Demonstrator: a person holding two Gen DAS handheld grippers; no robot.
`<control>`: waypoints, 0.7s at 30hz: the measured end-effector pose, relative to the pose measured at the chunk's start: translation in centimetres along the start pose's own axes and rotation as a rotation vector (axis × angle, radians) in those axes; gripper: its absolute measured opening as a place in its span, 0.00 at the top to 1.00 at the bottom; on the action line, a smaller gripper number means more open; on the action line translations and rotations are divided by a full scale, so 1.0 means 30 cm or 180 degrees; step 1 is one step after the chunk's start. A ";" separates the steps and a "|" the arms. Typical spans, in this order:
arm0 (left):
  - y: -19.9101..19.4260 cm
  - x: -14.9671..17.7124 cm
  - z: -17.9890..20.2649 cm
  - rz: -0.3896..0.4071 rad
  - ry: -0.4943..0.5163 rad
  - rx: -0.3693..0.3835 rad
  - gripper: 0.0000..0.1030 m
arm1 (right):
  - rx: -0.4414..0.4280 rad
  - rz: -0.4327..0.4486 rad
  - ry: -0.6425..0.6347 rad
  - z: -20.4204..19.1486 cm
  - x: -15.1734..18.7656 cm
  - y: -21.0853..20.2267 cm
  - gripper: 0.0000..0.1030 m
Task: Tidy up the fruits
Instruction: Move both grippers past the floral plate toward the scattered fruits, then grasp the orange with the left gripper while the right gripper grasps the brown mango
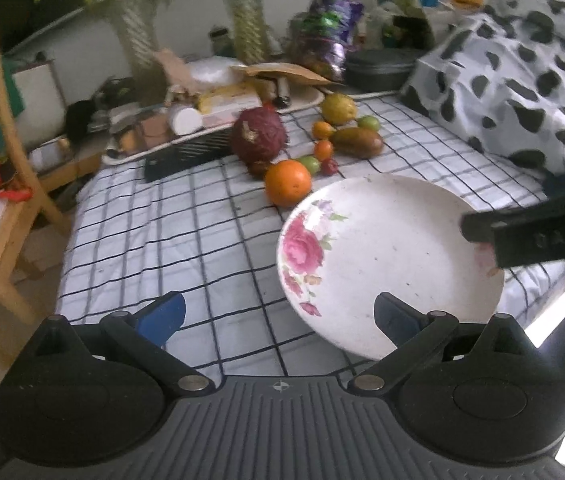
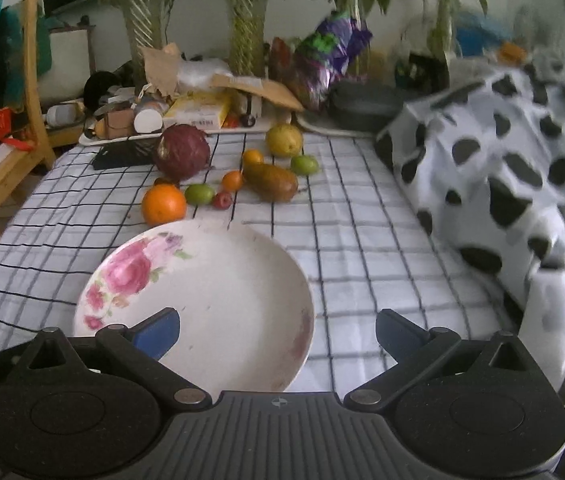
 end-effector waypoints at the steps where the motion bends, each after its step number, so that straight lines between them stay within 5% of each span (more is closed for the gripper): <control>1: 0.008 -0.001 -0.004 0.0004 0.0009 0.0040 0.01 | 0.0001 0.0005 -0.0014 0.000 -0.004 0.009 0.00; 21: 0.180 -0.120 -0.100 0.0083 0.0045 0.0493 0.00 | -0.0115 -0.0023 0.0206 0.075 -0.137 0.204 0.00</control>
Point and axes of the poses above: each gripper's, at about its wrist camera, not at the fingertips, and y roughly the way its jaws point, z to its right, x to its underside, the point moved 2 cm from there along y, roughly the way its jaws point, and after that the axes turned 11 degrees about y, right-handed, at the moved point
